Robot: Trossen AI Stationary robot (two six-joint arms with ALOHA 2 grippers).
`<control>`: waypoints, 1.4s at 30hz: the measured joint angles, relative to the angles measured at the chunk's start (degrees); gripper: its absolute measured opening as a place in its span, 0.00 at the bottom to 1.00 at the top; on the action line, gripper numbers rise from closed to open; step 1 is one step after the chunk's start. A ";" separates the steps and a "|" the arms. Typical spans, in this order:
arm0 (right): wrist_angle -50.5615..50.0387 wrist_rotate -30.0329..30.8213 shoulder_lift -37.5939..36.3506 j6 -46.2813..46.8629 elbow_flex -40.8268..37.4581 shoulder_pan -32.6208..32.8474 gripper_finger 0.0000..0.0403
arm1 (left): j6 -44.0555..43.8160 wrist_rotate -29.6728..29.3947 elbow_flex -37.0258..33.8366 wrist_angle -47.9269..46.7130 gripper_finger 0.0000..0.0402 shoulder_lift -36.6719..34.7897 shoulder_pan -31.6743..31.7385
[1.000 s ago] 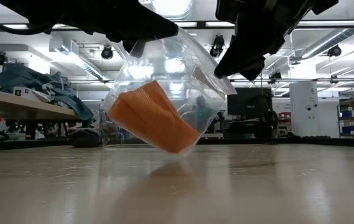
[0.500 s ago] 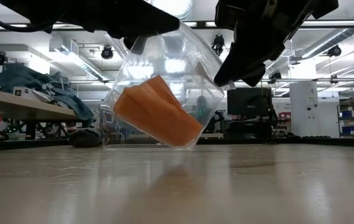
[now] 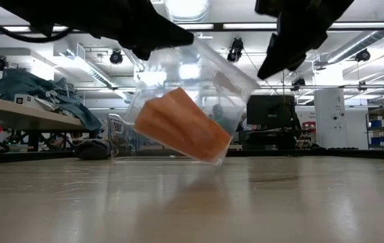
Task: Roll bandage
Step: Put the zip bag into the transparent bin
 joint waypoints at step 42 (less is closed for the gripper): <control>55.85 3.06 -7.30 -19.96 -18.67 5.80 0.39 | 9.03 5.25 1.28 26.87 0.00 -0.04 -1.06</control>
